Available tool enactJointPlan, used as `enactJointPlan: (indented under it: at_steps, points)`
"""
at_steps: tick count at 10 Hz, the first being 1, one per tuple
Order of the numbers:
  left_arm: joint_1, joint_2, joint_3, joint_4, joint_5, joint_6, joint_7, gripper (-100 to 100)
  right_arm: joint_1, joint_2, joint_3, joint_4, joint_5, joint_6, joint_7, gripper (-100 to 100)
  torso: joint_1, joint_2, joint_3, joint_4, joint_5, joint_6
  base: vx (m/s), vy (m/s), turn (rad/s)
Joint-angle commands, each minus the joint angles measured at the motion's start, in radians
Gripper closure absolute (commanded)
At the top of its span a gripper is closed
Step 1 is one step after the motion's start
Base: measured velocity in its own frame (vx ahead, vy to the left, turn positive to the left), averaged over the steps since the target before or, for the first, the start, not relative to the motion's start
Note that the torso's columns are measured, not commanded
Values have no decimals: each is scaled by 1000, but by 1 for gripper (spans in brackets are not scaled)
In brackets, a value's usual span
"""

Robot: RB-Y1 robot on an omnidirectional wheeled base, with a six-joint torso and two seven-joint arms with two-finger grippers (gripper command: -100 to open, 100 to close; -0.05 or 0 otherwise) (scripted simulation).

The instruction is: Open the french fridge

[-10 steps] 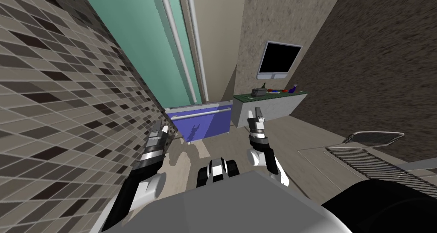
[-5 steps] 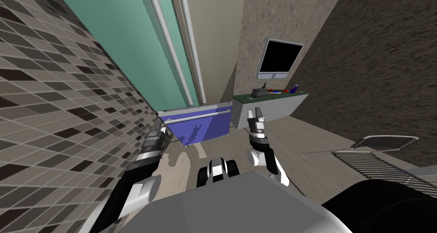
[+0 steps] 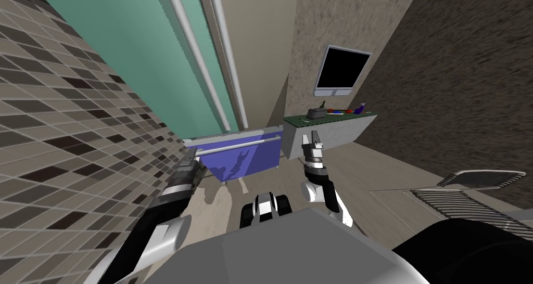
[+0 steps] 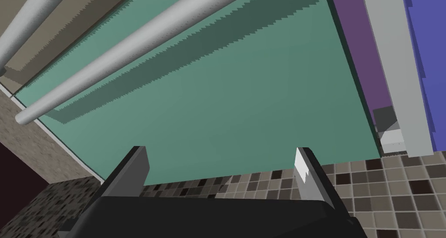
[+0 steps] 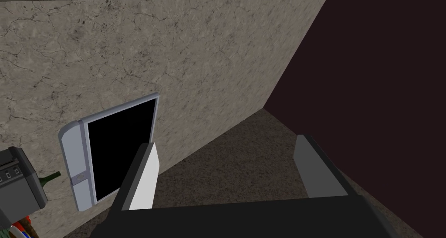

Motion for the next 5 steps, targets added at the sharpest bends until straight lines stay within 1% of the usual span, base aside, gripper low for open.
enactJointPlan:
  at_steps: [1, 3, 5]
  points:
    - [10, 14, 18, -14, -3, 56, -6, -100, 0, 0, 0, 0, 0, 0, 0, 0, 0, 0, 0, 0, 0, 0, 119, -40, -18]
    - [17, 27, 31, -23, -6, 100, -12, -100, 0, 0, 0, 0, 0, 0, 0, 0, 0, 0, 0, 0, 0, 0, 101, -56, -22]
    - [23, 47, 45, -32, -9, 146, -18, -100, 0, 0, 0, 0, 0, 0, 0, 0, 2, -1, -1, 0, 0, 0, 133, -31, -18]
